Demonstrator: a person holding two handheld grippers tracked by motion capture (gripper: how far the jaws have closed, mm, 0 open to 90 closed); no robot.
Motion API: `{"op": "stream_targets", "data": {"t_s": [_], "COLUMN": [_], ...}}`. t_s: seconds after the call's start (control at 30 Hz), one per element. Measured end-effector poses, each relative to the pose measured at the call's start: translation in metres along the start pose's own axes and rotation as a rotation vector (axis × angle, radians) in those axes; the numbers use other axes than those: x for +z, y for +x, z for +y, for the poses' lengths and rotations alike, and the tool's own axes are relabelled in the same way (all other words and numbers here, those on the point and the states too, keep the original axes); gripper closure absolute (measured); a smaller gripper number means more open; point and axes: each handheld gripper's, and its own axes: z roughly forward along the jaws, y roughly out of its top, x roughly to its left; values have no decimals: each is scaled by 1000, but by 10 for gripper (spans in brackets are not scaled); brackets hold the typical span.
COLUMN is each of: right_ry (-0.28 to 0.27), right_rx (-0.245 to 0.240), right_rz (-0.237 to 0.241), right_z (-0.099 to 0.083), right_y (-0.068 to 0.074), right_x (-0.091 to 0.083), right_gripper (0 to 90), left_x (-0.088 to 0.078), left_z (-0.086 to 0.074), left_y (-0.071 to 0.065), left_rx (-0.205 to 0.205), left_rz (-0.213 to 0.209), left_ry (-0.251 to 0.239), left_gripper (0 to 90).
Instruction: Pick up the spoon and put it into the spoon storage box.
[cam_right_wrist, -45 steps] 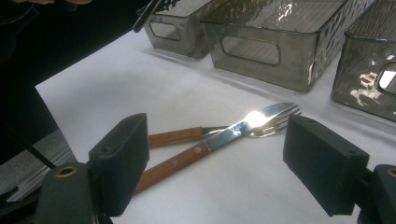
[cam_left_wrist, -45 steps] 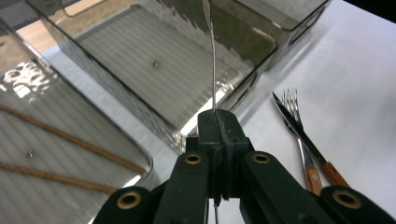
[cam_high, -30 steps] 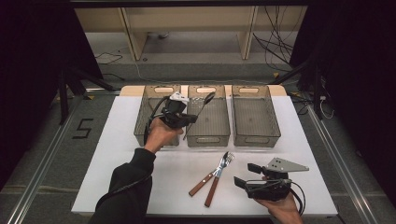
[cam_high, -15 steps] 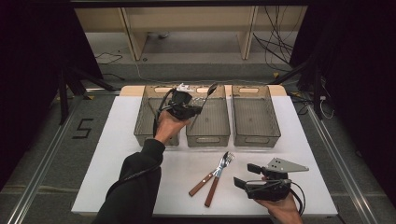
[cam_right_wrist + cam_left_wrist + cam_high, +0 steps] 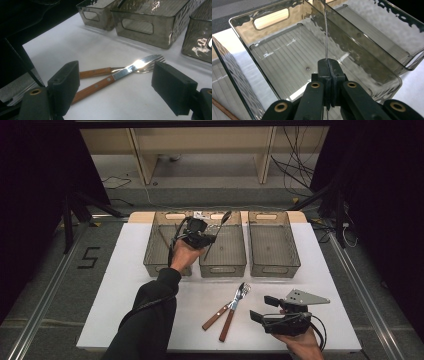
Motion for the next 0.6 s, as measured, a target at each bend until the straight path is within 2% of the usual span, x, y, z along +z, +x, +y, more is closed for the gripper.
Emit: {"op": "stream_targets", "data": {"t_s": [0.5,0.6], "right_ry": [0,-1], "right_rx": [0,1], "right_rz": [2,2], "right_z": [0,0], "right_y": [0,0], "right_x": [0,0], "right_gripper": [233,233], "left_x": [13,11], "left_z": [-7,-6], "left_y": [1,2], "left_rx": [-21,-40], "left_rz": [22,27], "left_ry": [51,41], "left_gripper": [877,771]}}
